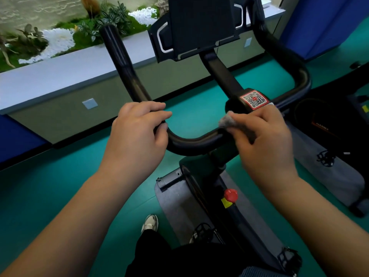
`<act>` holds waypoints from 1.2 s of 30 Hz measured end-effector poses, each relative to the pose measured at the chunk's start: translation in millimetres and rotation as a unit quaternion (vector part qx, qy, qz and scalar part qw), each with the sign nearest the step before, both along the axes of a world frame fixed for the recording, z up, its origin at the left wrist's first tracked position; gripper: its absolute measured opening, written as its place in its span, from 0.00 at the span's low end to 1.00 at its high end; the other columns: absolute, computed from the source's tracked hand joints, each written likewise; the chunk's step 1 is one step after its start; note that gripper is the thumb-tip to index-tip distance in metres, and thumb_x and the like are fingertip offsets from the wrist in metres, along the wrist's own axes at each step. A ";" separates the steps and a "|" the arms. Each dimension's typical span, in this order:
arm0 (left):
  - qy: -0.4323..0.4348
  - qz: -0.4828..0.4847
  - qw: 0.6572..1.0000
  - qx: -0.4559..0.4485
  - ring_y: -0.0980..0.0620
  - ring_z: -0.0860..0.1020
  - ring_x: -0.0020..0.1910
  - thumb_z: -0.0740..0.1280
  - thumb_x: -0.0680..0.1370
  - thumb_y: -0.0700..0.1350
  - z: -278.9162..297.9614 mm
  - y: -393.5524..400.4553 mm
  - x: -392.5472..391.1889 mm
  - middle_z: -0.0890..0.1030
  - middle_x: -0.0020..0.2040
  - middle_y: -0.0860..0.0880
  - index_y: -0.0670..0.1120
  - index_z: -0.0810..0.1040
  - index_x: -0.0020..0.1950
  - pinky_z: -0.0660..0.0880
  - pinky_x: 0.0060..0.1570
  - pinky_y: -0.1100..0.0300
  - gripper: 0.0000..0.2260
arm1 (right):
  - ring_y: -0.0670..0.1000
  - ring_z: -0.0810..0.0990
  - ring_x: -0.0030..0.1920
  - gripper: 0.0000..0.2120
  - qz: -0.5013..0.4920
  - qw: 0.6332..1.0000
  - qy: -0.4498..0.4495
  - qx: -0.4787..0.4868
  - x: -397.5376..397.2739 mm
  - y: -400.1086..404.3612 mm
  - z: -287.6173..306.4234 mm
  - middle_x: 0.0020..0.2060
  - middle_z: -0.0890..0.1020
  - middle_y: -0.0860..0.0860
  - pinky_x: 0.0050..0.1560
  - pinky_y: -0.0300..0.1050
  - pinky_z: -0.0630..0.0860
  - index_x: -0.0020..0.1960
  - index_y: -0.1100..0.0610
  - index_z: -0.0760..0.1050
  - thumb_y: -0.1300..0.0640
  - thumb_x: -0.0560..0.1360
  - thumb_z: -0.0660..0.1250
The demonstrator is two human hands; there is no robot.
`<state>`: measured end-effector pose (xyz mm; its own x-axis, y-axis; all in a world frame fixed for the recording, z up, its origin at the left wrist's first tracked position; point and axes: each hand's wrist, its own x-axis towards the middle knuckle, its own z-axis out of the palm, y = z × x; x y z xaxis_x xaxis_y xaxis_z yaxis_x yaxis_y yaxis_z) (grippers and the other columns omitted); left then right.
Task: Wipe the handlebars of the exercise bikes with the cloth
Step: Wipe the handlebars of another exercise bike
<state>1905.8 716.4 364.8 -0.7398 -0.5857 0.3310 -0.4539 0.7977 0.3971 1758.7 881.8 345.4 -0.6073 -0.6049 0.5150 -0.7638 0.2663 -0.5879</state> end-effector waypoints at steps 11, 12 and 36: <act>-0.006 0.013 1.000 -0.009 0.48 0.71 0.61 0.65 0.77 0.41 2.0 -4.8 -10.4 0.79 0.59 0.55 0.50 0.82 0.57 0.59 0.62 0.63 0.11 | 0.54 0.76 0.42 0.07 0.047 0.998 0.036 -0.022 18.6 -13.4 -4.4 0.41 0.76 0.54 0.46 0.49 0.75 0.51 0.56 0.83 0.60 0.73 0.70; -0.005 0.016 1.000 -0.007 0.48 0.71 0.61 0.65 0.77 0.41 2.8 -5.8 -9.8 0.79 0.59 0.55 0.49 0.82 0.57 0.60 0.62 0.62 0.11 | 0.53 0.75 0.44 0.07 0.017 0.999 0.039 -0.011 5.9 -7.6 -2.8 0.42 0.76 0.53 0.49 0.48 0.75 0.51 0.55 0.83 0.59 0.74 0.70; 0.011 0.001 1.000 -0.010 0.48 0.72 0.57 0.67 0.76 0.39 -0.8 -27.2 -0.2 0.81 0.56 0.54 0.48 0.83 0.55 0.62 0.61 0.62 0.10 | 0.57 0.76 0.49 0.05 0.050 0.990 0.067 0.110 -12.6 -17.2 12.9 0.45 0.80 0.52 0.52 0.46 0.70 0.48 0.56 0.82 0.61 0.74 0.68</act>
